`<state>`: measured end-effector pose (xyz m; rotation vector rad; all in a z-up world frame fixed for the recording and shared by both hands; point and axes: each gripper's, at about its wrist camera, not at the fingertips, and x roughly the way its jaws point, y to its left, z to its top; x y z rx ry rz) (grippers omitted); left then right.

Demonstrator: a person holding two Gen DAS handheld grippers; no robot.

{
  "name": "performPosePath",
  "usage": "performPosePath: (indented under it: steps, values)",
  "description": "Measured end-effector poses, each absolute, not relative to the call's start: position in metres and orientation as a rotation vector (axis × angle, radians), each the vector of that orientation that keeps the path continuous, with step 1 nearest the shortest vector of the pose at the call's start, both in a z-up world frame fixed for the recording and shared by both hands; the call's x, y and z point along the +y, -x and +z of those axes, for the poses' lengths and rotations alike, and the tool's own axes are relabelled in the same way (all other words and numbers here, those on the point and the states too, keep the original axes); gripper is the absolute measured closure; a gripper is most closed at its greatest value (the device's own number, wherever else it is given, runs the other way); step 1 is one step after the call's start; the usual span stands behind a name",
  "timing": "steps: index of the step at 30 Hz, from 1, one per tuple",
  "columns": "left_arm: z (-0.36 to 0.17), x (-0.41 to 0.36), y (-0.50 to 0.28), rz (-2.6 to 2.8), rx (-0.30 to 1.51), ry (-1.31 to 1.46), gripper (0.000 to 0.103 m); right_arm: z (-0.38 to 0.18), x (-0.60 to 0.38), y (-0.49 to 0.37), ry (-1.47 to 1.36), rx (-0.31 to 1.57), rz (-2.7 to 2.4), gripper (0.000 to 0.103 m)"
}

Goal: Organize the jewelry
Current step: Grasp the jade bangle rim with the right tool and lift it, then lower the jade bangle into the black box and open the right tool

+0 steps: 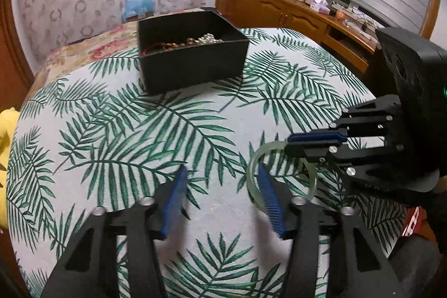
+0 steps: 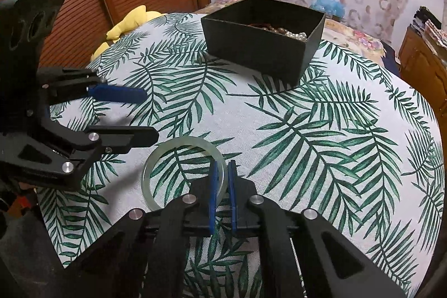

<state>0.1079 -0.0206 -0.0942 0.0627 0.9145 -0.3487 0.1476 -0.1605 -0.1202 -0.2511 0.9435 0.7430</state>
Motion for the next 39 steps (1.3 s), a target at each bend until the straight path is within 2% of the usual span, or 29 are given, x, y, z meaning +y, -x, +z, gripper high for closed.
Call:
performPosePath:
  steps: [2, 6, 7, 11, 17, 31, 39]
  values:
    - [-0.096, -0.024, -0.107, -0.368, 0.919, -0.067, 0.07, -0.121, -0.162, -0.148, 0.235, 0.941, 0.744, 0.095]
    - [-0.101, -0.031, -0.106, -0.395, 0.935, -0.073, 0.075, -0.121, -0.162, -0.148, 0.217, 0.933, 0.734, 0.095]
    - [-0.103, -0.033, -0.106, -0.398, 0.94, -0.081, 0.081, -0.12, -0.162, -0.149, 0.211, 0.928, 0.732, 0.095]
    - [-0.106, -0.033, -0.109, -0.417, 0.951, -0.068, 0.091, -0.118, -0.161, -0.151, 0.201, 0.918, 0.733, 0.095]
    - [-0.1, -0.029, -0.118, -0.395, 0.938, -0.046, 0.095, -0.114, -0.162, -0.155, 0.181, 0.898, 0.728, 0.095]
    - [-0.037, -0.022, -0.168, -0.351, 0.793, -0.064, 0.096, -0.054, -0.155, -0.201, 0.18, 0.738, 0.684, 0.095]
    - [-0.023, -0.012, -0.205, -0.329, 0.771, -0.038, 0.096, -0.038, -0.147, -0.239, 0.204, 0.707, 0.674, 0.095]
